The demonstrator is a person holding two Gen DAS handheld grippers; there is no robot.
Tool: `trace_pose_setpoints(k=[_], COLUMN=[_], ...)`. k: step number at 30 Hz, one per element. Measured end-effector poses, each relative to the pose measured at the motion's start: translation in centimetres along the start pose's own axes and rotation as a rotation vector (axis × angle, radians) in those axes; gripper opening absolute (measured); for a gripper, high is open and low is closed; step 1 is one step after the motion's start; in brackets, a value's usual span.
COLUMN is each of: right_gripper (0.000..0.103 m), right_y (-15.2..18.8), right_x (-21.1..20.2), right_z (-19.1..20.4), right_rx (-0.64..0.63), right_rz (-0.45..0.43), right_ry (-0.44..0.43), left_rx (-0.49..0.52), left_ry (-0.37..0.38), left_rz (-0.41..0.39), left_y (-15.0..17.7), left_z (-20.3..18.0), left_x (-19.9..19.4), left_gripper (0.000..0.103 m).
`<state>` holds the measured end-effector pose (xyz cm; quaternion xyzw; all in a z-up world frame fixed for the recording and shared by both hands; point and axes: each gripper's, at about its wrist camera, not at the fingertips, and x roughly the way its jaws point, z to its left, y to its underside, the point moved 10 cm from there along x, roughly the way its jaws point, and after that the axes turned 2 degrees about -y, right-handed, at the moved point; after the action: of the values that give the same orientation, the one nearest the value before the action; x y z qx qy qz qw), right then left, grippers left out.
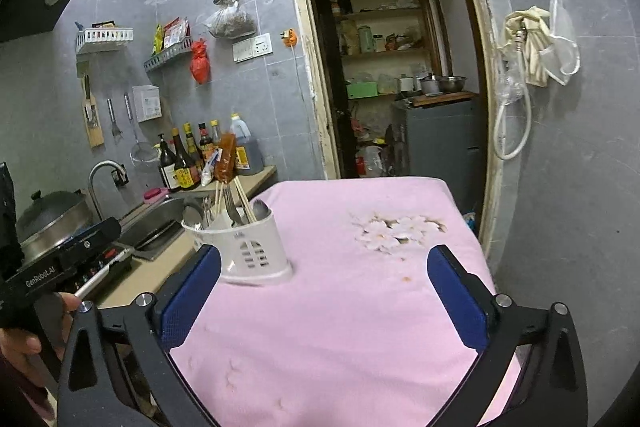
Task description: Organize utensils
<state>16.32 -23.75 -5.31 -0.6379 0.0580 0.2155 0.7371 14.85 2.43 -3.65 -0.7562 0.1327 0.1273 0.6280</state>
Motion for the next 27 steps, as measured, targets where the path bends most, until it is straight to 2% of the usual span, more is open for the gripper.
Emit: trace_pose_setpoints(k=[12, 27], right_gripper=[0.101, 0.101], right_y=[2.6, 3.3], right_x=[-2.7, -2.8], right_z=[-0.4, -0.3], right_rx=[-0.009, -0.011], right_rz=[0.013, 0.03], right_ry=[0.023, 0.03], left_rx=[0.067, 0.055], left_ry=[-0.032, -0.04], left_rz=[0.02, 0.032], left_y=[3.5, 4.6], left_z=[-0.8, -0.5], left_x=[-2.9, -3.2], left_gripper=[0.103, 0.103])
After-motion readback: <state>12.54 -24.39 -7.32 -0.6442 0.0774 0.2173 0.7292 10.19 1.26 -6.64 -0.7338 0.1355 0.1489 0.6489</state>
